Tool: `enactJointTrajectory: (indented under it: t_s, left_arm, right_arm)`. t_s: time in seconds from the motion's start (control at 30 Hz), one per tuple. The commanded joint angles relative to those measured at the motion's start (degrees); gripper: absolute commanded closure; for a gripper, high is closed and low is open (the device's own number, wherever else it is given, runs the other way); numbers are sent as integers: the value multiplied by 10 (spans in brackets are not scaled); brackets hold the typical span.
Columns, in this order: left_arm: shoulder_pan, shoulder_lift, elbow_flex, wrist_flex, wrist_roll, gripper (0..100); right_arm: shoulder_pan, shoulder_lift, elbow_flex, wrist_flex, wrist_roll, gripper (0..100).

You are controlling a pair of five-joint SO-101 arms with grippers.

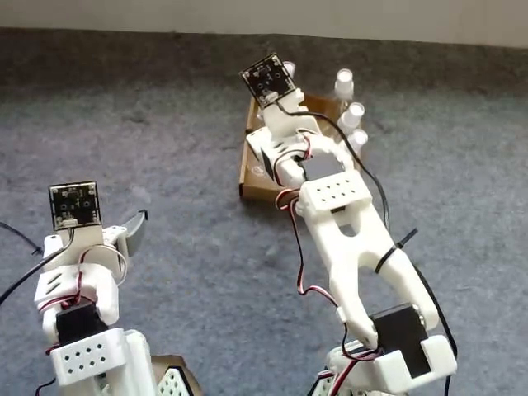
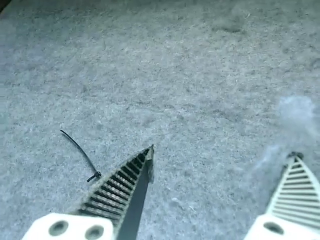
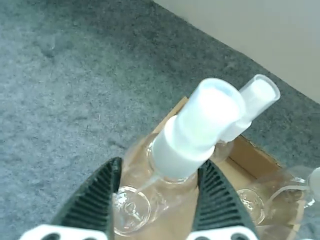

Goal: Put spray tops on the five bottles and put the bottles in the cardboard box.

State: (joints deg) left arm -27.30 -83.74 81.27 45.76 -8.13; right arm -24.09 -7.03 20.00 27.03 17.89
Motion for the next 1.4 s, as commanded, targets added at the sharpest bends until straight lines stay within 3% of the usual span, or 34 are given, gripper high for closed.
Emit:
enactJointTrajectory:
  t_s: [0.0,0.57,0.7,0.97,1.37]
  left_arm:
    - [9,-5,7,-18,-3,639]
    - [15,-5,8,-18,-3,639]
    - [15,-4,9,-18,-3,639]
    - [15,-2,9,-18,-3,639]
    - [36,-1,10,-18,-4,639]
  right_arm:
    - [1,-15,7,-33,-2,995]
    - [-8,-15,157,-180,-2,988]
    - [-9,-18,157,-182,-2,975]
    - [-26,-21,157,-178,-2,817]
    - [-27,-22,153,-177,-2,811]
